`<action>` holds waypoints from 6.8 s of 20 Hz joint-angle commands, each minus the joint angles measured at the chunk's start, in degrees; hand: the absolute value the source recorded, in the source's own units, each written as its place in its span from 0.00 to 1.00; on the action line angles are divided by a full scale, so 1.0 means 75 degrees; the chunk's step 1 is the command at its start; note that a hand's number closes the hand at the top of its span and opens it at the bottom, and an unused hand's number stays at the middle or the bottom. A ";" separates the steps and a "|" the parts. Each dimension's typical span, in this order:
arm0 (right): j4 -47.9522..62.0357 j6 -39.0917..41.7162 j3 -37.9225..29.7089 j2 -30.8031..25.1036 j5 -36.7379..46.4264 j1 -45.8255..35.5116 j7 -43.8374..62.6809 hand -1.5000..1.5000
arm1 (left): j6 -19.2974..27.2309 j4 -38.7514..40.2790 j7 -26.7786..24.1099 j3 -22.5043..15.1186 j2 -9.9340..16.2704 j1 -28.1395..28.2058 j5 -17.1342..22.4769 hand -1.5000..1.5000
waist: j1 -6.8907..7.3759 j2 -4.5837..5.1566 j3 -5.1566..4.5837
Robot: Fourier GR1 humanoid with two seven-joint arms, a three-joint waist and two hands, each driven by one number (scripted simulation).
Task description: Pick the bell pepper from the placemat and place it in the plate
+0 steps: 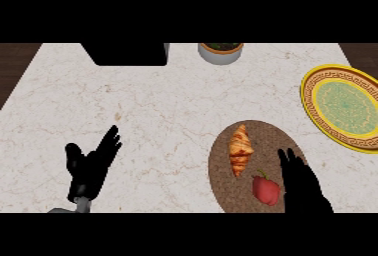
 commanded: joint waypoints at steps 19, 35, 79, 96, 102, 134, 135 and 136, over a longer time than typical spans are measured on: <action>0.1681 0.0459 -0.0844 0.1114 0.0885 0.0023 -0.0568 0.00 | -0.0724 -0.0131 0.0482 0.0956 -0.0314 -0.0082 -0.0538 0.50 | -0.0041 -0.0006 0.0003; 0.3709 -0.0014 -0.0867 0.1434 0.1850 -0.0439 -0.1559 1.00 | -0.0910 -0.0599 0.0442 0.1020 -0.0610 0.0530 -0.0955 0.50 | -0.0013 -0.0009 0.0004; 0.7807 -0.4424 -0.7619 -0.0673 -0.5646 -0.4042 -0.9030 1.00 | -0.0773 -0.0130 0.0668 0.1156 -0.1141 -0.0204 -0.1384 0.50 | 0.0143 0.0067 0.0026; 1.3625 -0.2263 -0.7804 -0.2351 -0.5312 -0.6027 -1.0231 0.00 | -0.1104 0.0129 0.0570 0.1175 -0.1192 -0.0504 -0.1325 0.50 | 0.0518 0.0259 0.0055; 1.3690 -0.1999 -0.8530 -0.1741 -0.6077 -0.6234 -1.1756 0.00 | -0.1061 0.0102 0.0370 0.1083 -0.1237 -0.0358 -0.1475 0.50 | 0.0454 0.0232 0.0076; 1.4371 0.3192 -0.9551 -0.3652 -0.7310 -0.3326 -1.4769 0.00 | -0.0963 -0.0776 0.0882 0.1195 -0.1202 0.0292 -0.1537 0.50 | 0.0099 0.0044 0.0041; 1.4333 0.3108 -0.9493 -0.3507 -0.7277 -0.3096 -1.5019 0.00 | -0.0797 -0.0544 0.0772 0.1180 -0.1348 0.0147 -0.1665 0.50 | 0.0056 0.0040 0.0035; 1.4280 0.2991 -0.9452 -0.3346 -0.7303 -0.3110 -1.4991 0.00 | -0.1382 0.0129 0.0371 0.1671 -0.0972 -0.0006 -0.1288 0.50 | 0.0032 0.0036 0.0025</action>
